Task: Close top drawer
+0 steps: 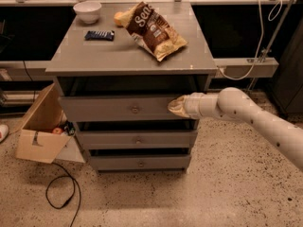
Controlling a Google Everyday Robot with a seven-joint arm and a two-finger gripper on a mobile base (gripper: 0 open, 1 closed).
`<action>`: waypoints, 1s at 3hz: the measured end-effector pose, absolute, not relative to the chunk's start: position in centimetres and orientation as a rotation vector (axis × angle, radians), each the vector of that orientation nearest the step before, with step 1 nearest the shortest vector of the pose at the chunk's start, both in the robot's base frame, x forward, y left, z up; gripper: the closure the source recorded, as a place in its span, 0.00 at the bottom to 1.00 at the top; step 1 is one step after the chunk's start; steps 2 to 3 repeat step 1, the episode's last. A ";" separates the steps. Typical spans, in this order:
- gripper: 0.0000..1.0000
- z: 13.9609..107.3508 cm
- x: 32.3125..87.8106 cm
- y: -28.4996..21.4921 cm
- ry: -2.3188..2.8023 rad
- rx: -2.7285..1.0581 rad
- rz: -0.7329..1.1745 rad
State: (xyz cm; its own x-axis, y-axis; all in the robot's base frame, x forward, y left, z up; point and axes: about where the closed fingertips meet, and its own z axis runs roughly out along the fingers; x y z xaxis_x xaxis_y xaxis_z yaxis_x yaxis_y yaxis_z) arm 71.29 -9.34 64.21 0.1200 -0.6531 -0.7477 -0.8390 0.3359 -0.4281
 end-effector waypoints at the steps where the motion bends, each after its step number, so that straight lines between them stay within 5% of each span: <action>1: 1.00 64.5 67.9 -11.6 1.619 -1.319 0.219; 3: 1.00 64.5 67.9 -11.6 1.619 -1.319 0.219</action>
Offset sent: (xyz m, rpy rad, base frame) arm 0.0000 0.0000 0.0000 0.0000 0.0000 0.0000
